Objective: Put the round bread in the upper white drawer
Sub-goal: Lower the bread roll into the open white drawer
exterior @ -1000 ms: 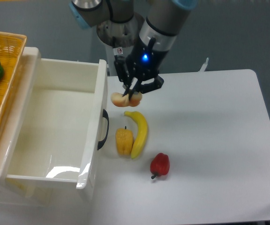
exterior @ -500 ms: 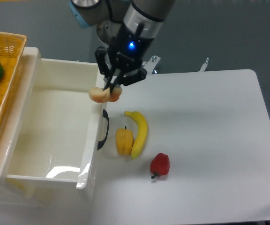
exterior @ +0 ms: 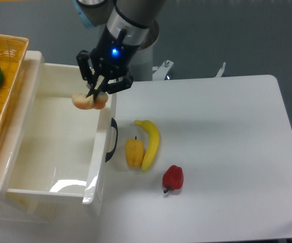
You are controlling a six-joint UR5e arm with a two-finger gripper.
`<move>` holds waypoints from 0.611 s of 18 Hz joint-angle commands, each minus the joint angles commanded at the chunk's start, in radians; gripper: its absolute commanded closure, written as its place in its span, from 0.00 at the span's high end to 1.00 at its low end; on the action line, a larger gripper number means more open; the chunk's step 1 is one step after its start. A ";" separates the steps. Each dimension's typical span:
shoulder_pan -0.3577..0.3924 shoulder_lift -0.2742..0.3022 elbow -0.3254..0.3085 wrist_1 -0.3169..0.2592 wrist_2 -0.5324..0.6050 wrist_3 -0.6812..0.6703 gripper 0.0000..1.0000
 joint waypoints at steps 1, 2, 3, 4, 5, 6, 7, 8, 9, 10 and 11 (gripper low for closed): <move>-0.011 -0.005 0.000 0.006 0.002 0.000 0.23; -0.018 -0.006 -0.002 0.014 0.002 0.000 0.30; -0.022 -0.011 -0.003 0.021 0.002 0.000 0.39; -0.026 -0.014 -0.006 0.031 0.002 0.000 0.46; -0.034 -0.014 -0.011 0.044 0.002 0.002 0.55; -0.038 -0.015 -0.015 0.061 0.002 0.002 0.58; -0.040 -0.015 -0.020 0.072 0.002 0.002 0.65; -0.043 -0.015 -0.025 0.077 0.002 0.006 0.75; -0.054 -0.015 -0.026 0.084 0.002 0.003 0.76; -0.058 -0.015 -0.028 0.091 0.002 0.002 0.76; -0.058 -0.015 -0.028 0.094 0.002 0.003 0.76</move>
